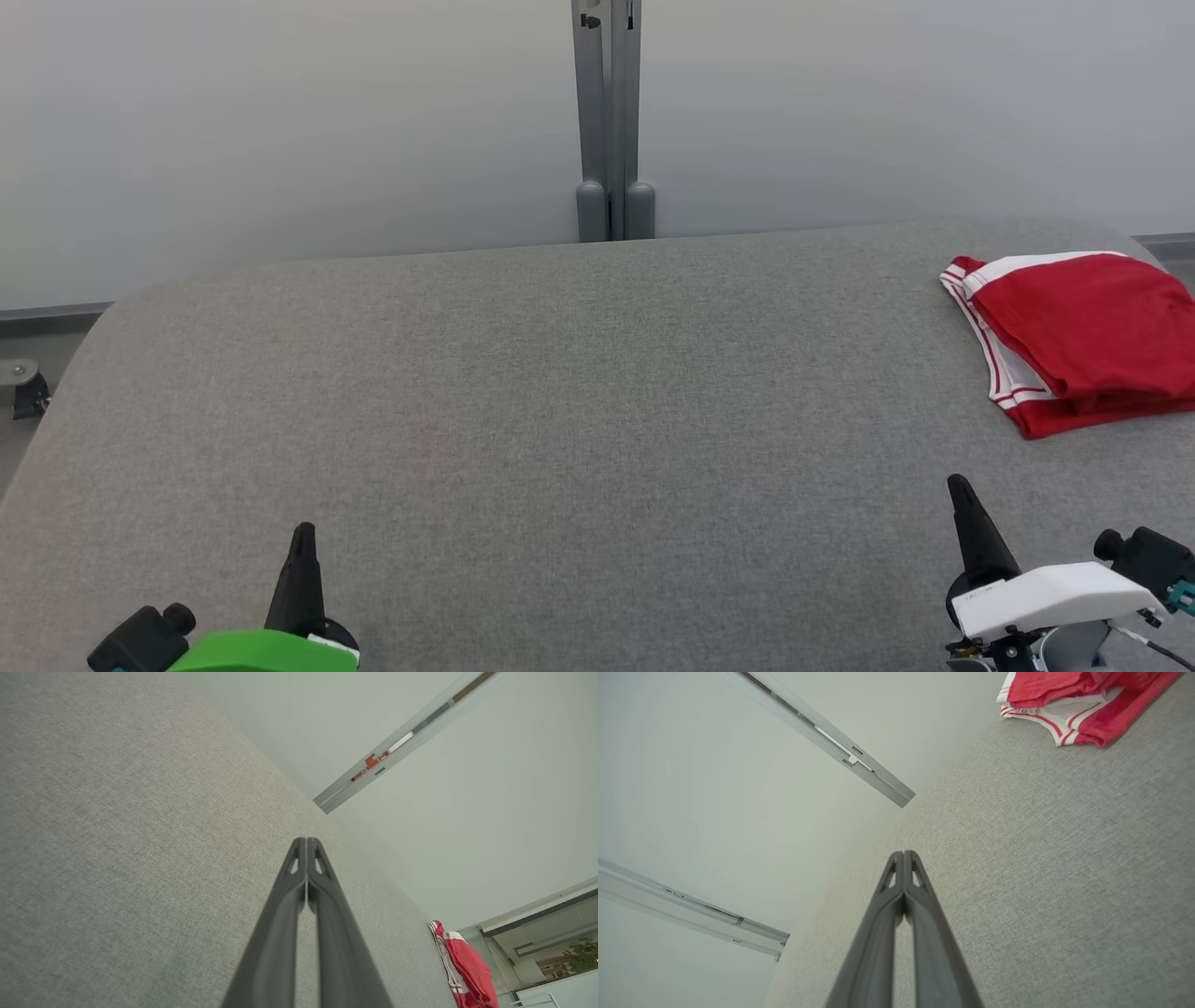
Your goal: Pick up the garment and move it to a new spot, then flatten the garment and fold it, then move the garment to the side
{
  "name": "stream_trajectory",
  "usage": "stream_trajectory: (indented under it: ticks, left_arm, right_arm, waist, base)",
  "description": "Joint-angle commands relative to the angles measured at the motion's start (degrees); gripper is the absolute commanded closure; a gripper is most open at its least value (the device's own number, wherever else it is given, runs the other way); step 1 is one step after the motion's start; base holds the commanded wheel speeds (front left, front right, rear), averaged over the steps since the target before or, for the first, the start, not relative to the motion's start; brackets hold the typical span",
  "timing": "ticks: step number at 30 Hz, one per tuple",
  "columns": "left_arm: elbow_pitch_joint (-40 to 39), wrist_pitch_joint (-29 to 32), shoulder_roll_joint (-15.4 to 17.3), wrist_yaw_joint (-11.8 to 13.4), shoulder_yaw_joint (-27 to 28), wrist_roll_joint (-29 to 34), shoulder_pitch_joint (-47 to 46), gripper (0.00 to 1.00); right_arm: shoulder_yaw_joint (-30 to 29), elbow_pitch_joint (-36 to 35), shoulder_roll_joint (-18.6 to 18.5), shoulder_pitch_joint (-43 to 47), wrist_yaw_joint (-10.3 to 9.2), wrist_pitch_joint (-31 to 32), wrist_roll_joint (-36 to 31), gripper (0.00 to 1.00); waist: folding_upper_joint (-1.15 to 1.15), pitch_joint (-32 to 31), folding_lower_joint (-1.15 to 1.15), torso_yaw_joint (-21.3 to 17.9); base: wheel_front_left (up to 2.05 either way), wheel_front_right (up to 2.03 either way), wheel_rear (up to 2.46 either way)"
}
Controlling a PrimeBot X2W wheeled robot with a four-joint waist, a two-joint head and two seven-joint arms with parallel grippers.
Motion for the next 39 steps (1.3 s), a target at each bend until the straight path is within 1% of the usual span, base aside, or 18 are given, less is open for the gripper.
stream_trajectory:
  ticks: [1, 24, 39]
  left_arm:
    - [-0.30, 0.36, 0.56, -0.52, 0.47, -2.09, -1.98, 1.00]
    - [1.22, 3.98, 0.68, -2.69, 3.27, -16.44, -5.35, 1.00]
    - [2.14, 6.15, 0.61, -3.79, 4.97, -24.11, -7.27, 1.00]
  right_arm:
    - [-0.47, -0.43, 0.02, -1.75, 0.04, 0.52, 1.97, 1.00]
    - [-2.84, 0.20, 0.81, -4.56, 0.04, 4.29, 15.63, 1.00]
    - [-4.17, 0.59, 1.30, -5.98, 0.03, 6.35, 23.12, 1.00]
  waist:
    - [0.00, 0.12, 0.00, -0.02]
    - [0.00, 1.66, 0.00, -0.28]
    - [0.00, 2.67, 0.00, -0.46]
  base:
    - [0.00, 0.00, 0.00]
    - [0.00, 0.00, 0.00]
    - [0.00, 0.00, 0.00]
